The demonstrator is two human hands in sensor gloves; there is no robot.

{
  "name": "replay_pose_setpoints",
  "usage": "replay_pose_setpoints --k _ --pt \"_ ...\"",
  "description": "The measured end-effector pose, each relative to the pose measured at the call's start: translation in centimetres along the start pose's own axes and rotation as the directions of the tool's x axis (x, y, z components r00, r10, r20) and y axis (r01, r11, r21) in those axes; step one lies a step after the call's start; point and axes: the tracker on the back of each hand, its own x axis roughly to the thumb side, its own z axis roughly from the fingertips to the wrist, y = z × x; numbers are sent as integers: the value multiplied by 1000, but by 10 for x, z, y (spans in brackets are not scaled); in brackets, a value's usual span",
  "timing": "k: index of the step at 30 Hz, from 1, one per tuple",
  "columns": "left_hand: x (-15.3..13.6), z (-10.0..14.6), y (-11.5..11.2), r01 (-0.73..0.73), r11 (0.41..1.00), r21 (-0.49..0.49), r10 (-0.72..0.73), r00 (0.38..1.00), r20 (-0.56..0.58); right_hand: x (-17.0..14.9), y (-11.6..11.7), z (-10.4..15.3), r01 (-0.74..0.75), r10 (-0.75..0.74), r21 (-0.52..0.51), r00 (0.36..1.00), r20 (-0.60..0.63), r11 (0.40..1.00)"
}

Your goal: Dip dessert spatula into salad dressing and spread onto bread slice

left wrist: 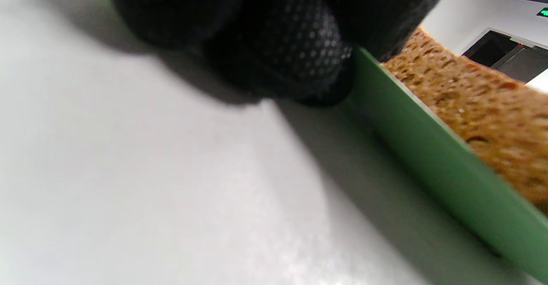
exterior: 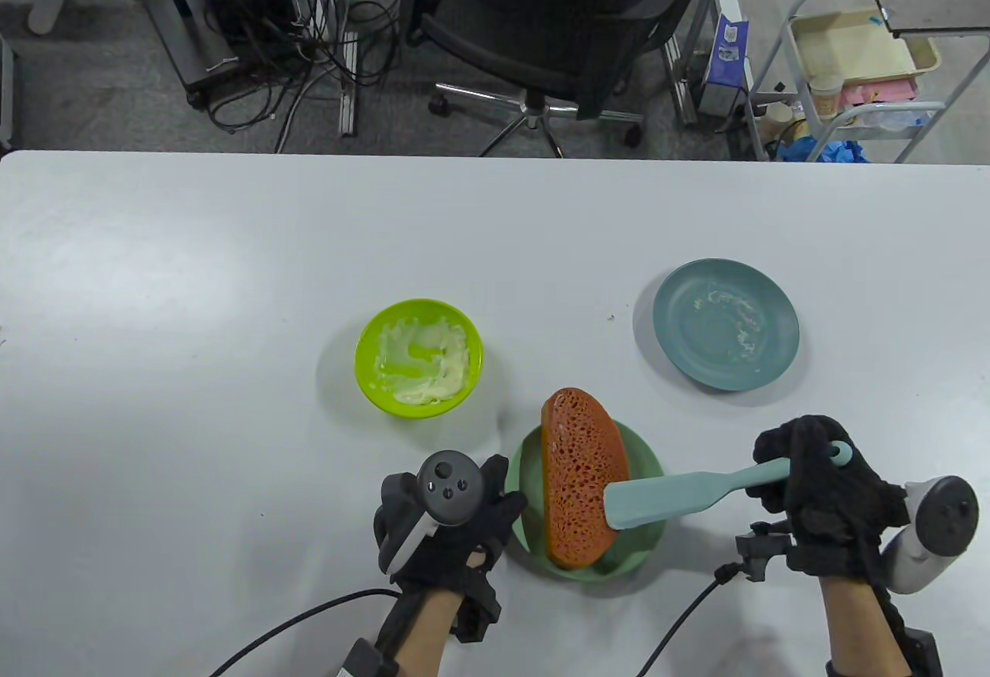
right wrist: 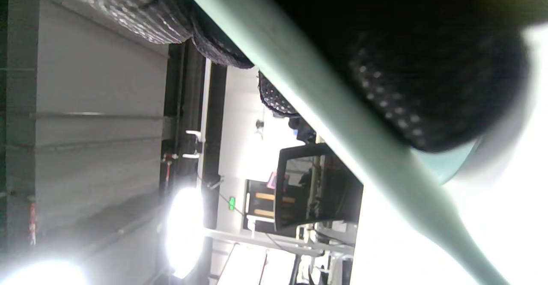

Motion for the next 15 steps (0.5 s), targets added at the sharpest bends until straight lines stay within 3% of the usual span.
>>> replay_pose_setpoints --k 15 --pt "0 0 0 2 1000 2 -2 1000 0 -2 12 6 19 -19 1 1000 22 1000"
